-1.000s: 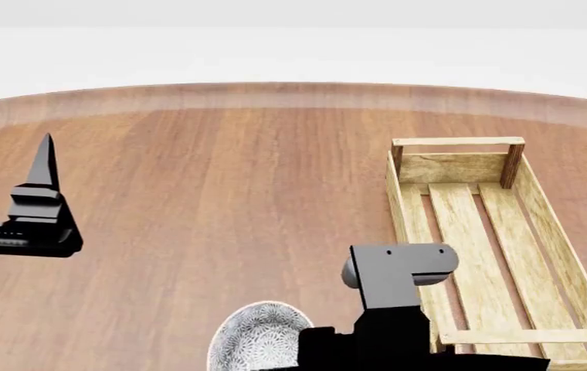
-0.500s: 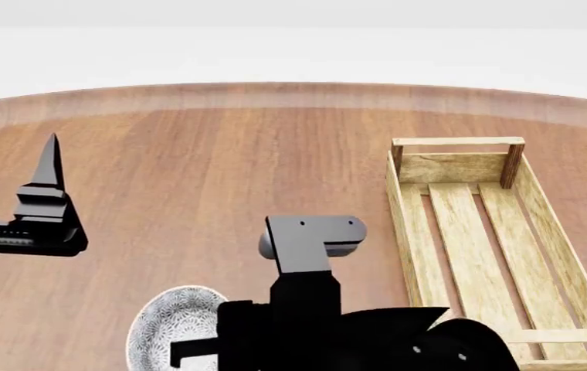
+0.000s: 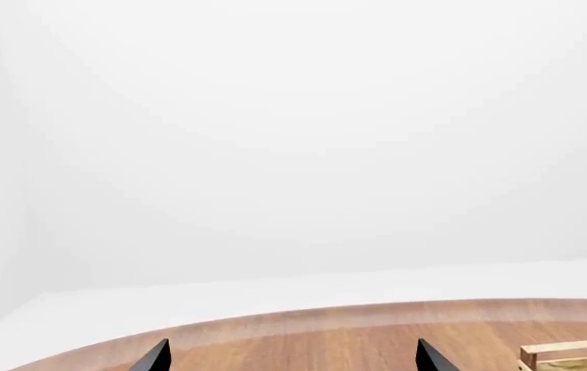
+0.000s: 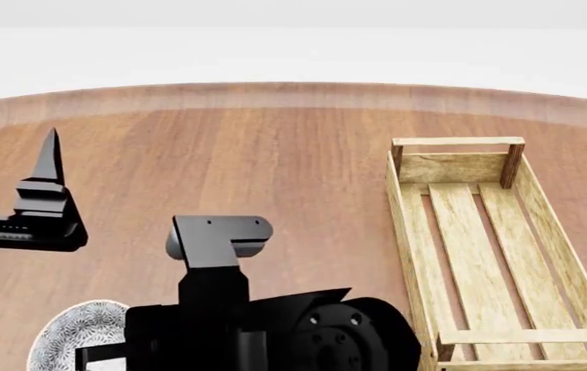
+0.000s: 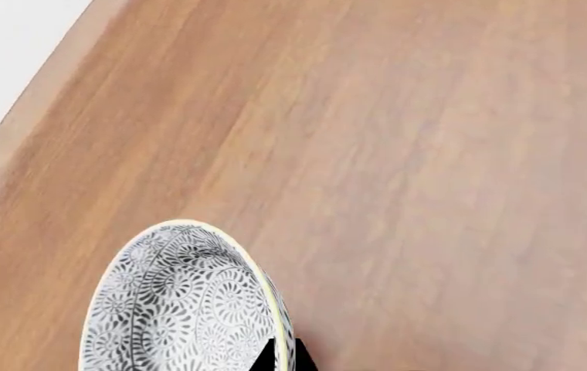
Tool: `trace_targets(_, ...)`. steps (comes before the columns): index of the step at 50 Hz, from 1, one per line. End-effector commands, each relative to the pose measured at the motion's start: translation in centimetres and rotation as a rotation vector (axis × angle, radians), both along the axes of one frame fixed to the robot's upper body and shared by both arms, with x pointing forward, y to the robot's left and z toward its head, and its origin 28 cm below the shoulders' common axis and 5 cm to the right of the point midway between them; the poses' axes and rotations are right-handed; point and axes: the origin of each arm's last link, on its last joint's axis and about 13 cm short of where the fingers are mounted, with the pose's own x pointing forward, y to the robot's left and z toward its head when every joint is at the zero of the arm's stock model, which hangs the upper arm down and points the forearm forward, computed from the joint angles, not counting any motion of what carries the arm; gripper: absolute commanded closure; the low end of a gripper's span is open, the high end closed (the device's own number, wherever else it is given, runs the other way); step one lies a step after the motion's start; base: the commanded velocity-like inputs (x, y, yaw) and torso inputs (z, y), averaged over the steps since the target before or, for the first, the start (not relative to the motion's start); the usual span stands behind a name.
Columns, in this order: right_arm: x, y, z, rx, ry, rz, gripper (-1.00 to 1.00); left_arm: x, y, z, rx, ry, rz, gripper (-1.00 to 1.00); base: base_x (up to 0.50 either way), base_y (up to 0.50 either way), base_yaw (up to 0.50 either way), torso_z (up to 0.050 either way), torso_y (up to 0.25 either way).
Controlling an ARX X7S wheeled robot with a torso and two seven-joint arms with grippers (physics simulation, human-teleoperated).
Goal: Stack the right bowl on the left bowl and place them in the tray.
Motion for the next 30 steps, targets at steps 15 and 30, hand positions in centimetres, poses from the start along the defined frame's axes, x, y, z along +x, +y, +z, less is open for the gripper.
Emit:
trace_targets(15,-2.2,3.6,0.5,0.017,0.012,0.154,1.0,-0.3,0.2,-0.1,-0.004,-0.002,0.009,-1.0,0.0,0.0,0.0,0.0,0.0)
trace_targets(30,-2.4,4.2,-0.2,0.014,0.015,0.208,1.0,-0.4,0.4,-0.3,-0.007,0.001,0.013,-1.0,0.0,0.0,0.0,0.0,0.0)
